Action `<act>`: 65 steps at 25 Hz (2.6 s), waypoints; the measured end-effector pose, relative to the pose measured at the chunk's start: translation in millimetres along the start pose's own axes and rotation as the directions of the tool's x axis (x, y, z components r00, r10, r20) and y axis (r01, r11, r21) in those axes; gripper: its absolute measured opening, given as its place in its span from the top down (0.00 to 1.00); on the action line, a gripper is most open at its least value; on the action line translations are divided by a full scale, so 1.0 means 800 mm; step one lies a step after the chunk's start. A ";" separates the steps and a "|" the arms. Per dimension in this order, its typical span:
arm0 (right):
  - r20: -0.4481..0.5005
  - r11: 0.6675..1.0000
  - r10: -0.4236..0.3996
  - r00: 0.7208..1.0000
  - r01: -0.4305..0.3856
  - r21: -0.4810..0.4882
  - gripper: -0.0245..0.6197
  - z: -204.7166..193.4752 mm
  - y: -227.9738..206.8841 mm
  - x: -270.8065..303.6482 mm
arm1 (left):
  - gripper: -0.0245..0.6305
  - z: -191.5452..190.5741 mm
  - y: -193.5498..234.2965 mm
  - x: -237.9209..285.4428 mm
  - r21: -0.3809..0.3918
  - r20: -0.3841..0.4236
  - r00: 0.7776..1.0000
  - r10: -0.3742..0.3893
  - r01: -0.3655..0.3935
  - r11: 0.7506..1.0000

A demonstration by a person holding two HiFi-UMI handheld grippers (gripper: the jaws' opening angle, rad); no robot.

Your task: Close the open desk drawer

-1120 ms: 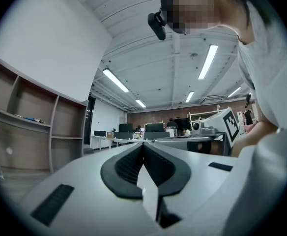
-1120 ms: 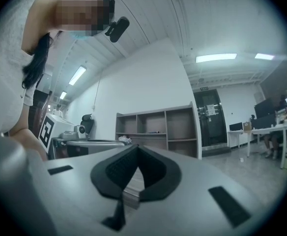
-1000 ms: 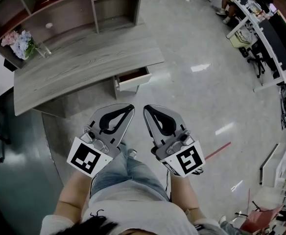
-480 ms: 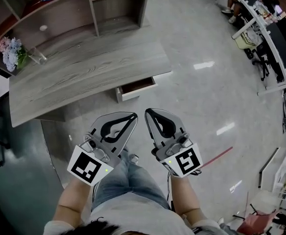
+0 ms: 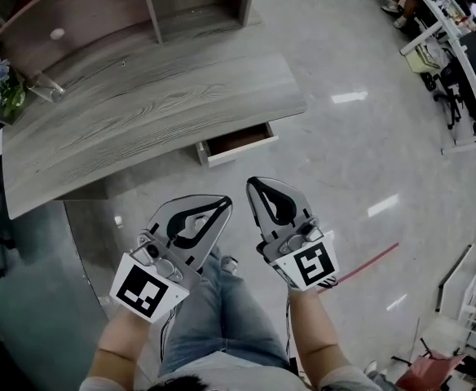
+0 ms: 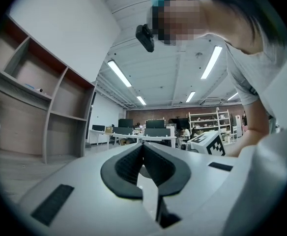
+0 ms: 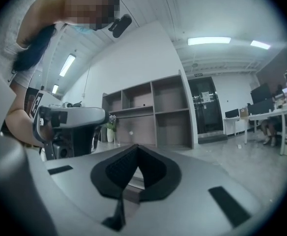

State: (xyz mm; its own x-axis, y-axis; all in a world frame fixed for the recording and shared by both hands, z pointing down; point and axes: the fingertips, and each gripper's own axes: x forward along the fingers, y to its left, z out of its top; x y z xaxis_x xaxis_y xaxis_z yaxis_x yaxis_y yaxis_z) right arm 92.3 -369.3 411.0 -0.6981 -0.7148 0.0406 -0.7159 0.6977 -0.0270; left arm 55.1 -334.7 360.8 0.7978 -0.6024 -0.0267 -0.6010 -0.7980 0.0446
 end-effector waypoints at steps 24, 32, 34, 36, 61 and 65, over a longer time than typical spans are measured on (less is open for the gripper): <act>-0.113 0.999 -0.048 0.992 0.049 0.005 0.95 -0.239 -0.039 0.076 | 0.95 -0.144 0.036 0.009 0.004 -0.016 0.998 -0.062 0.062 0.998; -0.154 0.994 -0.103 0.983 0.109 0.026 0.95 -0.278 -0.056 0.096 | 0.95 -0.158 0.048 0.006 0.006 -0.021 0.998 -0.061 0.061 0.998; -0.147 0.993 -0.106 0.983 0.112 0.034 0.95 -0.278 -0.058 0.097 | 0.95 -0.160 0.050 0.005 0.009 -0.026 0.998 -0.060 0.060 0.998; -0.143 0.993 -0.105 0.984 0.111 0.036 0.95 -0.278 -0.058 0.098 | 0.95 -0.160 0.053 0.004 0.009 -0.029 0.998 -0.058 0.058 0.998; -0.168 0.985 -0.149 0.975 0.161 0.064 0.95 -0.273 -0.082 0.166 | 0.95 -0.163 0.096 -0.008 0.013 -0.032 0.999 -0.018 0.018 1.000; -0.209 0.980 -0.166 0.964 0.185 0.071 0.95 -0.278 -0.089 0.172 | 0.95 -0.165 0.100 -0.011 0.017 -0.034 0.999 -0.014 0.014 1.000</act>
State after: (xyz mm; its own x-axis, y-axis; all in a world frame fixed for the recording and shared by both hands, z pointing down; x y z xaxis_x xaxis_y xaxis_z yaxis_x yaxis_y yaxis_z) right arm 49.0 -506.7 640.6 -0.5517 -0.7949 0.2526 -0.8313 0.5485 -0.0897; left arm 6.8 -390.7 496.7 0.8071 -0.5904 0.0063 -0.5903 -0.8067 0.0275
